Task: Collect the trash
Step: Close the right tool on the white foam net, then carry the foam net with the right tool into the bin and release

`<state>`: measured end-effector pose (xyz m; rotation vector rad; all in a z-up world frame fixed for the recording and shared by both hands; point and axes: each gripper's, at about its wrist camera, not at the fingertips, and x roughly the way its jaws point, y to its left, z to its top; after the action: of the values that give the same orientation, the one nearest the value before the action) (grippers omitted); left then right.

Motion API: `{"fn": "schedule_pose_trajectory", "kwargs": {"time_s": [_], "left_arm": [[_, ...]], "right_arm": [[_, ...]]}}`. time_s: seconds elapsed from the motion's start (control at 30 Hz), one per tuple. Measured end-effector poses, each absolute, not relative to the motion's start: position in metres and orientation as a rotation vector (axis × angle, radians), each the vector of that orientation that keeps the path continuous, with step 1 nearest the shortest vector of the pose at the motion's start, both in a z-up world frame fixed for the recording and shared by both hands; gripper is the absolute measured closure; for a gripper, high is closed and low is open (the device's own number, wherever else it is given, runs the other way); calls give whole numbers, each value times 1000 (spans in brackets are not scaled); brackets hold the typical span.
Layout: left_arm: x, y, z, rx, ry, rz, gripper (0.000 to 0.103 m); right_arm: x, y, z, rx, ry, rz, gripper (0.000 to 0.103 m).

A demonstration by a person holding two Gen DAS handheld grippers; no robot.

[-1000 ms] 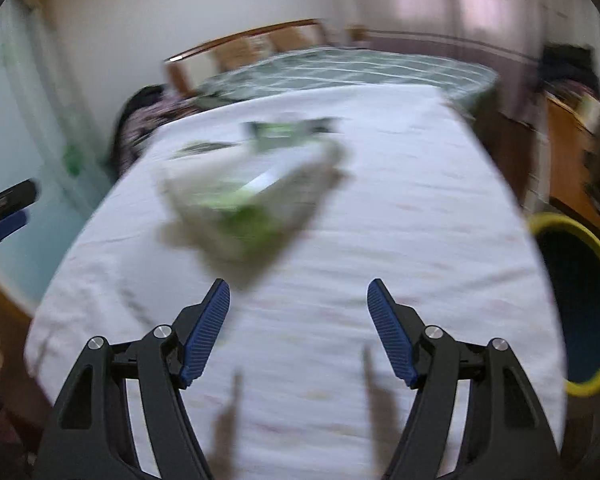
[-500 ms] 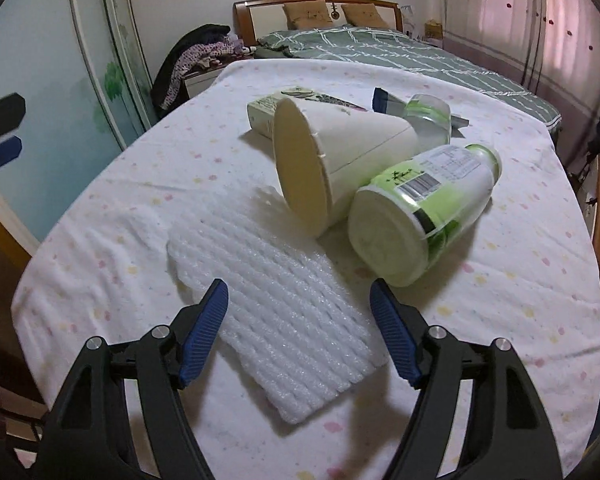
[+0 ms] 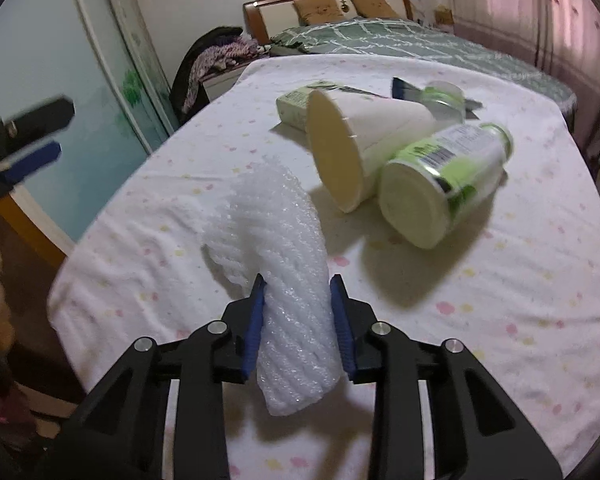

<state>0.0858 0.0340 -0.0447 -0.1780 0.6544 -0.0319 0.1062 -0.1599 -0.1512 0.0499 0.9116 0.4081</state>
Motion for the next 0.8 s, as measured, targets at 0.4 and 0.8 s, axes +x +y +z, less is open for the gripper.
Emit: {"fn": "schedule_pose_trajectory", "kwargs": {"time_s": [0.4, 0.8], "left_arm": [[89, 21, -50, -154, 669, -54, 8], [100, -2, -68, -136, 716, -99, 8]], "right_arm": [[81, -253, -100, 230, 723, 216, 72], [68, -406, -129, 387, 666, -384, 70]]}}
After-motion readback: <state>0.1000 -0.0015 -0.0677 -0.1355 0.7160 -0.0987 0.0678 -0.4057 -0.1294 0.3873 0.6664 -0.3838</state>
